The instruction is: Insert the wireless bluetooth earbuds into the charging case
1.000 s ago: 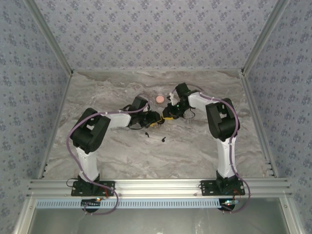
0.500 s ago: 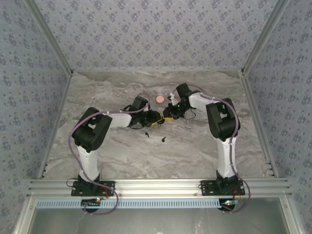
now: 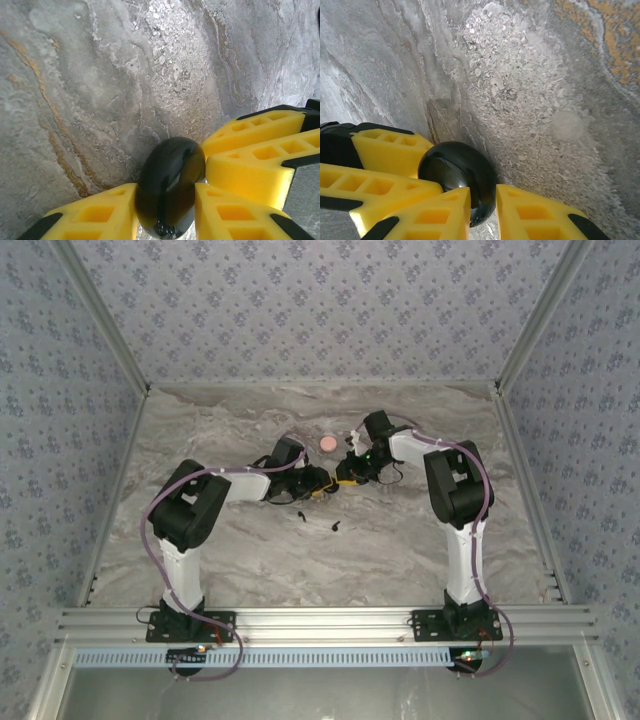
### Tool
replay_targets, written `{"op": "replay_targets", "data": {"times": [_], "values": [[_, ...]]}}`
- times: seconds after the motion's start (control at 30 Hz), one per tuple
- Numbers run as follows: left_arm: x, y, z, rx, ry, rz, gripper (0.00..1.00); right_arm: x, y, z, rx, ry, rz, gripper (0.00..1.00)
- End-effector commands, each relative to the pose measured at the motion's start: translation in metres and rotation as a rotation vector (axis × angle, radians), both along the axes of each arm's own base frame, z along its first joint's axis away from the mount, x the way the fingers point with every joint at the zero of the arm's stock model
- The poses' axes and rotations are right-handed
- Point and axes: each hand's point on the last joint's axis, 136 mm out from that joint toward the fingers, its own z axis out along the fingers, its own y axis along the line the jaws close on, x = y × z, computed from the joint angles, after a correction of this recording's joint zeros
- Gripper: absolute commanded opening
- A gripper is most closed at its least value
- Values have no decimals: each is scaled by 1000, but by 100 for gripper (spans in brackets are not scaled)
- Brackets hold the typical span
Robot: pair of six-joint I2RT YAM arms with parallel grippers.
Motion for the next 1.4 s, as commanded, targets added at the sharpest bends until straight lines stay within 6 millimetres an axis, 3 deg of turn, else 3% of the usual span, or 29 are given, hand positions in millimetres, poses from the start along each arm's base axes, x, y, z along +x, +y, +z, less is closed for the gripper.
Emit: {"op": "replay_targets", "data": {"times": [0.0, 0.57, 1.2, 1.37], "values": [[1, -7, 2, -35, -16, -13, 33, -10, -4, -6, -10, 53, -11, 22], [1, -12, 7, -69, -29, -22, 31, -10, -4, -5, 10, 61, -13, 24], [-7, -6, -14, 33, 30, -42, 30, -9, -4, 9, 31, 41, -15, 24], [-7, -3, -15, 50, 30, -33, 21, -10, -6, 10, 24, 37, -19, 24]]}}
